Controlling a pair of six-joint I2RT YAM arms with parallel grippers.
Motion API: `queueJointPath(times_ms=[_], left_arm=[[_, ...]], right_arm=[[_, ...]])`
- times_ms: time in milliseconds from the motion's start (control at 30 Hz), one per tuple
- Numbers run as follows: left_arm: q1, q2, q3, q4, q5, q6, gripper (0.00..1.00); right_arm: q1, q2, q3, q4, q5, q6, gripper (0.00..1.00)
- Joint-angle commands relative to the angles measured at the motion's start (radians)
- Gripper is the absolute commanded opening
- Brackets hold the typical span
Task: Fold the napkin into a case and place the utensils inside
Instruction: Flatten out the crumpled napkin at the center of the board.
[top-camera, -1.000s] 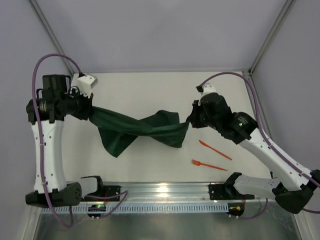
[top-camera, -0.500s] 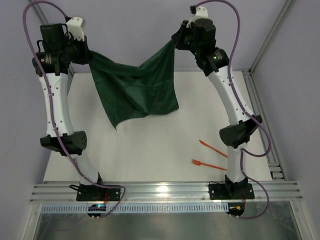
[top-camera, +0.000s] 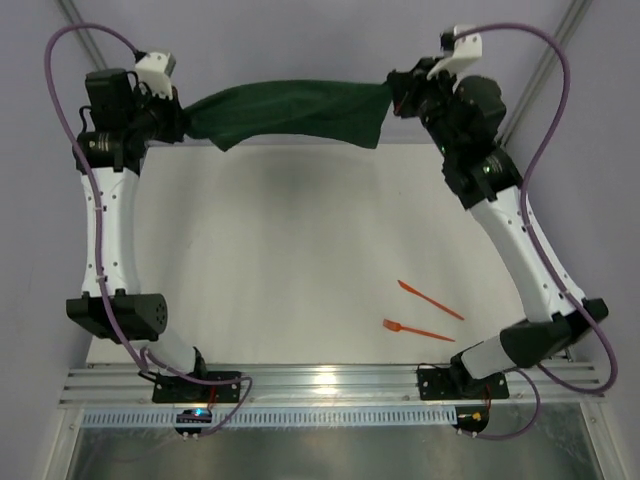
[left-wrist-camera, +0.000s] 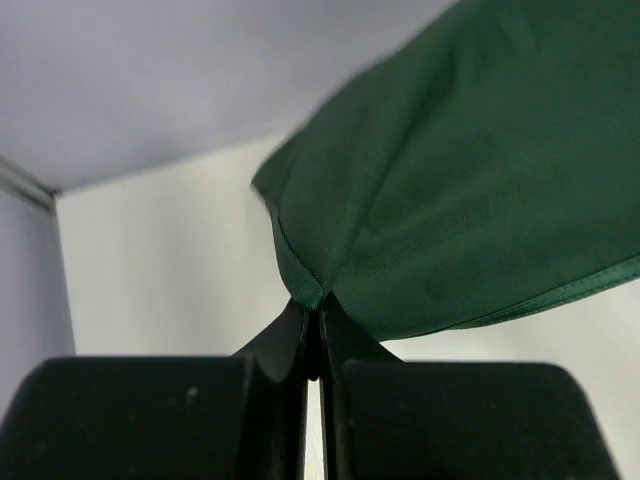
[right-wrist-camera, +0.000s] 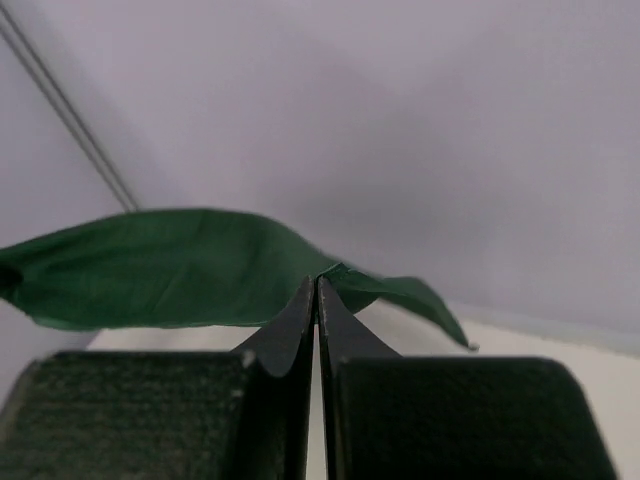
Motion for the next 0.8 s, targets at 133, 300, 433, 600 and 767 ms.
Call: queueJointPath(times_ms=[133, 300, 433, 600, 767], left_arm=[[0.017, -0.206, -0.604, -0.058, 0.048, 0.160, 0.00], [0.012, -0.186, -0.865, -0.094, 0.039, 0.264, 0.00], [0.014, -0.135, -1.025, -0.092, 0.013, 0.312, 0.00], [0.014, -0.127, -1.137, -0.103, -0.035, 0.358, 0.03], [0.018, -0.187, -1.235, -0.117, -0.104, 0.407, 0.23]], right_arm=[[0.194, -0.338, -0.767, 0.159, 0.172, -0.009, 0.03], [0.300, -0.416, -1.166, 0.181, 0.193, 0.215, 0.04], [0.364, -0.423, -1.325, 0.219, 0.215, 0.325, 0.04], [0.416, -0.424, -1.370, 0.181, 0.233, 0.405, 0.04], [0.449, -0.443, -1.404, 0.127, 0.236, 0.439, 0.04]])
